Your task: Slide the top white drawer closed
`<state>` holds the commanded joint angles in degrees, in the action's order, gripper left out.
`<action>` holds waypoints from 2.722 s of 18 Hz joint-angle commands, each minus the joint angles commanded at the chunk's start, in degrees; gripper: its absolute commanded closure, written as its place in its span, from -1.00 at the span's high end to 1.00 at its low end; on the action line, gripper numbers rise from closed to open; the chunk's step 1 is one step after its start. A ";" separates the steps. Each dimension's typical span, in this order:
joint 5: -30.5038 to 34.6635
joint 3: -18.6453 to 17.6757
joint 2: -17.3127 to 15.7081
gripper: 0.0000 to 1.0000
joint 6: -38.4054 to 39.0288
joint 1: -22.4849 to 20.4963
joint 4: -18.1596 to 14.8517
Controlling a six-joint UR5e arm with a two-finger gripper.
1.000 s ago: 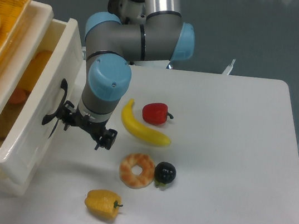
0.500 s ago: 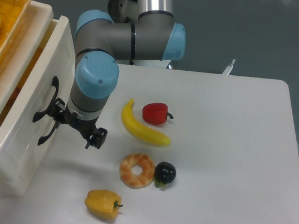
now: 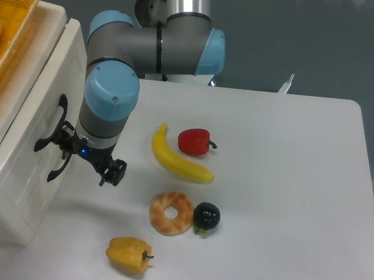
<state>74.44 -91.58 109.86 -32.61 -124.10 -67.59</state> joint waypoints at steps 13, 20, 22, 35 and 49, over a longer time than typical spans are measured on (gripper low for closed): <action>0.09 0.00 0.00 1.00 0.00 0.00 -0.09; 0.00 0.00 -0.09 1.00 0.00 0.00 -0.09; 0.17 0.26 0.00 1.00 -0.44 -0.18 -0.09; 8.61 5.80 -1.84 1.00 -27.75 -9.92 0.09; 11.69 5.63 -6.41 1.00 -57.11 -26.09 0.44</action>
<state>86.13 -85.96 103.45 -89.72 -150.20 -67.15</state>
